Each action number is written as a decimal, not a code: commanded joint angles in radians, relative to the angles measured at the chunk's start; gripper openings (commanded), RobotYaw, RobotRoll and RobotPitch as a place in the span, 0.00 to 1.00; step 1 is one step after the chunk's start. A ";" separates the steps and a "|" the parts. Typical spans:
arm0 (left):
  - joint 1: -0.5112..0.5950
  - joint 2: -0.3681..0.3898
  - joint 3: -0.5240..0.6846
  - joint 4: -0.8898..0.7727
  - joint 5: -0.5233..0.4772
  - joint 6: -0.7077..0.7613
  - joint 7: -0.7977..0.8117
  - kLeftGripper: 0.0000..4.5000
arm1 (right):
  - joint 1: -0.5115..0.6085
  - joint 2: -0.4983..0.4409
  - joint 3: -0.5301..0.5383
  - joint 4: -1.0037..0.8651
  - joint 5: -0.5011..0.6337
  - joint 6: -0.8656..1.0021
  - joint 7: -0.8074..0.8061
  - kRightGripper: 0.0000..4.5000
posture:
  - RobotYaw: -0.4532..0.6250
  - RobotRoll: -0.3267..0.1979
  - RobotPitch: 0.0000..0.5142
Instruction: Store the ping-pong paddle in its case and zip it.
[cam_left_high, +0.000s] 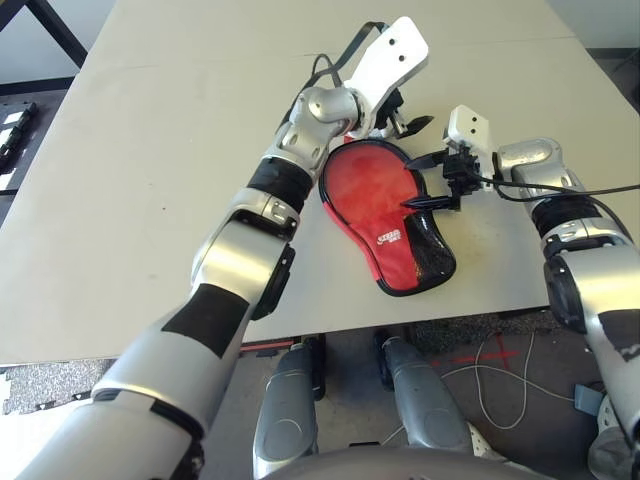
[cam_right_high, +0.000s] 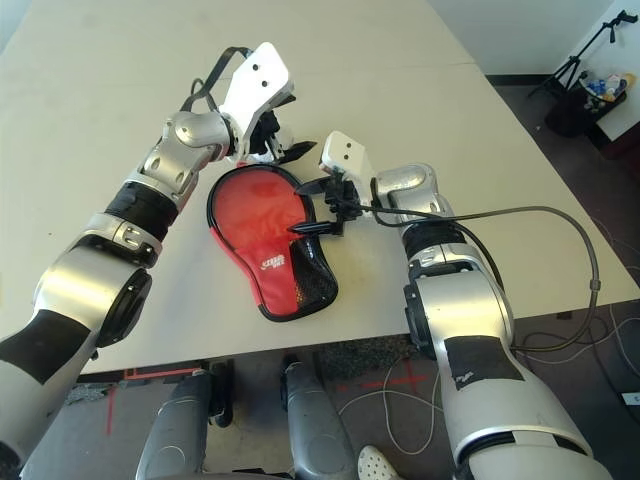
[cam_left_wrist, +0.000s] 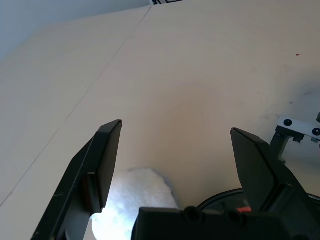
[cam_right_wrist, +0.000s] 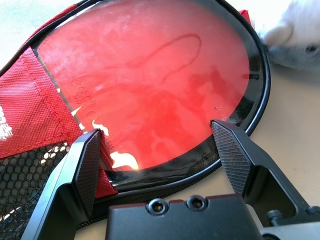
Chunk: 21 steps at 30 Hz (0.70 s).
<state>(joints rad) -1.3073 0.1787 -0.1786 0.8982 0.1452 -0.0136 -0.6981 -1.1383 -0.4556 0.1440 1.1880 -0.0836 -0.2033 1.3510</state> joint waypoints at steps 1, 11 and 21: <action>0.025 0.032 0.003 -0.038 -0.004 0.024 -0.020 0.98 | 0.054 0.010 0.044 0.044 -0.057 0.016 -0.018 1.00 | 0.40 0.62 0.57; 0.159 0.235 0.009 -0.242 -0.014 0.075 -0.129 0.98 | 0.056 0.009 0.043 0.044 -0.056 0.016 -0.016 1.00 | 0.41 0.62 0.57; 0.378 0.374 0.028 -0.469 -0.090 0.105 -0.256 0.98 | 0.049 0.008 0.045 0.046 -0.059 0.015 -0.016 1.00 | 0.42 0.62 0.57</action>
<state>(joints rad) -0.9593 0.5407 -0.1543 0.4755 0.0805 0.0812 -0.9147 -1.1394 -0.4556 0.1439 1.1886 -0.0837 -0.2035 1.3484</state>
